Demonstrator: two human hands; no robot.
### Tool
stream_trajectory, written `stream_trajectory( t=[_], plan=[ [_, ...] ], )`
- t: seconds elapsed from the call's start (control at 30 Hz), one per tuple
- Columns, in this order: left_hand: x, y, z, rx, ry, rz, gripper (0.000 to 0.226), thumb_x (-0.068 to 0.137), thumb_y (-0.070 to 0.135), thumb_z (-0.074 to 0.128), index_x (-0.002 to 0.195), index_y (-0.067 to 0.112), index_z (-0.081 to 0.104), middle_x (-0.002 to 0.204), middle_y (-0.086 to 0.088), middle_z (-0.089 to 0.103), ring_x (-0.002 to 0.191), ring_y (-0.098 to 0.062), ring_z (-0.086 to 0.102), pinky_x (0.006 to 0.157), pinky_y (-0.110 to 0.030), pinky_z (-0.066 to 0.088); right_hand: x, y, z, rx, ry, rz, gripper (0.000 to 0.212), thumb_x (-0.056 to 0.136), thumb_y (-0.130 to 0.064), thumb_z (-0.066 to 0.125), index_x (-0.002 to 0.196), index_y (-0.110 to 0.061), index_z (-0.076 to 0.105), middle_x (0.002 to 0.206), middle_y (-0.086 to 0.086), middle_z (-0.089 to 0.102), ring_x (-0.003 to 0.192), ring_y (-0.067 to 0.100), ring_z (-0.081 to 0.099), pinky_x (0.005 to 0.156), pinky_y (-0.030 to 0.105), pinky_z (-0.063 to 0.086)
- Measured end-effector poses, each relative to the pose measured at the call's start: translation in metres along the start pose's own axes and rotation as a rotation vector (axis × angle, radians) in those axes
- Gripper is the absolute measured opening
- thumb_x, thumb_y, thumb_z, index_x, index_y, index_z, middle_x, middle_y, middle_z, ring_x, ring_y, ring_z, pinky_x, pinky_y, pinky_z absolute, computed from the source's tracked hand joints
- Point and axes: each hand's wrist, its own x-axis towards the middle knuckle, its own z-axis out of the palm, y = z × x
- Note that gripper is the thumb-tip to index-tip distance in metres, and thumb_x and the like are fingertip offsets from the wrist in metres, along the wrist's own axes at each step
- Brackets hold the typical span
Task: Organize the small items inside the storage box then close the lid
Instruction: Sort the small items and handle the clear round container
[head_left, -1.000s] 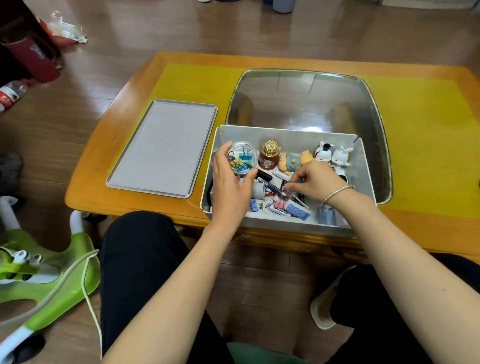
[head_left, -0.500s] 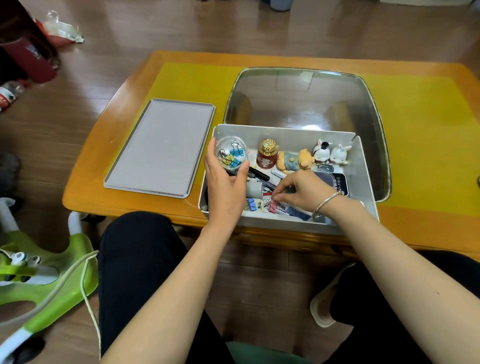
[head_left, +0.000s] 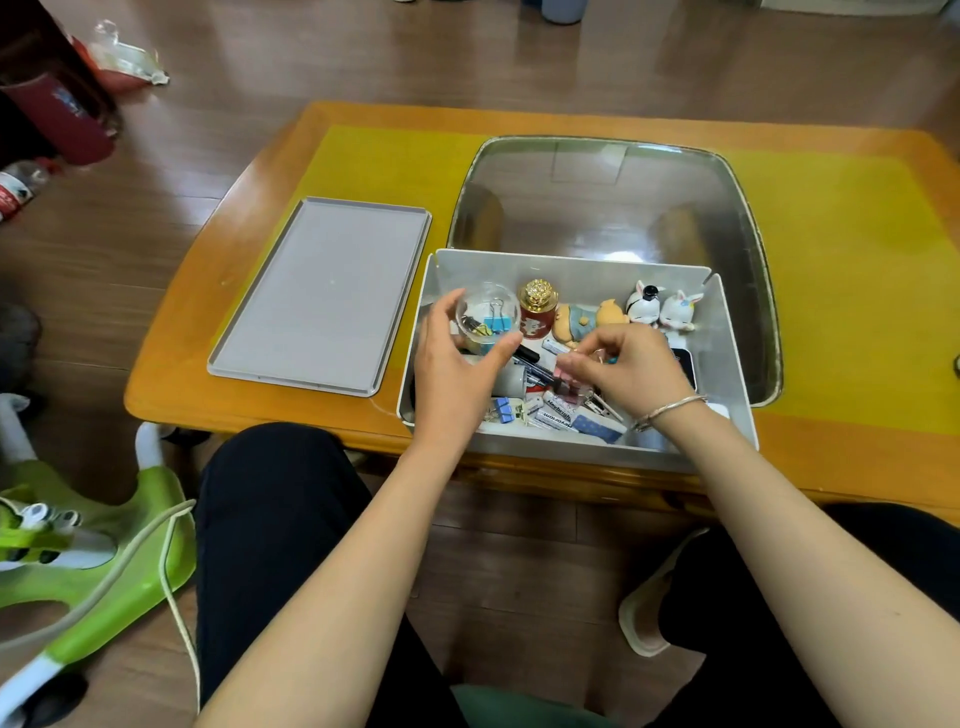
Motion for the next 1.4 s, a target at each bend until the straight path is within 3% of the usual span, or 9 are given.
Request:
stream_trajectory(
  t=[0.17,0.33,0.43,0.6,0.87,1.03,1.2,1.27,1.4],
  plan=[
    [0.000,-0.002,0.003,0.126,-0.071,0.113,0.067,0.074,0.023,0.080,0.133,0.023,0.047,0.128,0.007,0.047,0.114,-0.012,0.051,0.084,-0.020,0.053,-0.007,-0.012,-0.010,0.280,0.127,-0.048,0.013,0.088,-0.014,0.064,0.075,-0.013,0.069,0.072,0.010,0.068,0.041,0.001,0.051,0.045,0.012,0.039],
    [-0.003,-0.003,0.007,0.163,-0.192,0.191,0.068,0.071,0.018,0.082,0.130,0.026,0.050,0.124,0.011,0.049,0.109,-0.003,0.049,0.086,-0.020,0.051,-0.010,-0.032,-0.010,0.252,0.188,-0.195,0.012,0.082,-0.017,0.070,0.080,-0.030,0.071,0.071,-0.018,0.067,0.063,-0.003,0.062,0.063,0.013,0.047],
    [-0.005,-0.004,0.009,0.205,-0.262,0.195,0.069,0.072,0.032,0.081,0.132,0.028,0.048,0.128,0.011,0.052,0.109,0.000,0.047,0.086,-0.007,0.039,-0.007,-0.042,-0.004,0.165,0.212,-0.233,0.009,0.078,-0.019,0.074,0.087,-0.023,0.075,0.073,-0.010,0.068,0.068,-0.002,0.061,0.068,0.016,0.050],
    [-0.004,-0.005,0.009,0.233,-0.276,0.140,0.066,0.072,0.051,0.074,0.130,0.031,0.048,0.123,0.012,0.057,0.114,-0.009,0.051,0.095,-0.030,0.047,-0.003,-0.043,0.000,0.003,0.125,-0.161,0.019,0.076,-0.024,0.076,0.093,-0.016,0.076,0.089,0.004,0.073,0.084,0.019,0.065,0.086,0.041,0.049],
    [-0.002,-0.005,0.011,0.262,-0.289,0.061,0.063,0.075,0.057,0.069,0.126,0.025,0.051,0.115,0.006,0.061,0.107,-0.013,0.056,0.089,-0.040,0.051,-0.005,-0.037,-0.008,0.066,0.165,-0.109,0.013,0.077,-0.023,0.075,0.089,-0.018,0.075,0.086,-0.003,0.071,0.081,0.009,0.065,0.080,0.024,0.051],
    [-0.006,-0.003,0.011,0.304,-0.238,0.233,0.063,0.077,0.029,0.077,0.131,0.022,0.046,0.124,0.006,0.051,0.115,-0.009,0.049,0.093,-0.021,0.046,-0.005,-0.032,-0.010,0.033,0.182,-0.079,0.014,0.083,-0.016,0.069,0.095,-0.022,0.073,0.083,0.001,0.065,0.074,0.001,0.054,0.072,0.009,0.039],
    [0.003,-0.002,0.006,0.111,-0.283,-0.065,0.049,0.078,0.046,0.072,0.117,0.028,0.048,0.095,0.019,0.059,0.079,0.012,0.057,0.063,-0.007,0.046,-0.008,-0.033,-0.009,0.072,0.130,-0.029,0.024,0.091,-0.011,0.051,0.103,-0.019,0.070,0.096,0.002,0.060,0.089,0.013,0.057,0.081,0.022,0.045],
    [0.005,-0.004,0.005,0.162,-0.315,-0.068,0.054,0.079,0.052,0.069,0.120,0.023,0.050,0.094,0.013,0.063,0.081,0.002,0.060,0.067,-0.015,0.049,-0.010,-0.035,-0.009,0.131,0.108,-0.036,0.029,0.094,-0.010,0.044,0.109,-0.019,0.068,0.097,0.000,0.059,0.088,0.011,0.058,0.086,0.030,0.050],
    [0.002,-0.006,0.009,0.247,-0.288,0.081,0.062,0.073,0.039,0.078,0.126,0.024,0.050,0.116,0.009,0.058,0.111,-0.012,0.053,0.090,-0.029,0.048,-0.014,-0.035,-0.009,0.103,0.042,-0.133,0.034,0.100,-0.017,0.037,0.131,-0.019,0.051,0.105,-0.002,0.063,0.101,0.018,0.057,0.095,0.045,0.043]
  ],
)
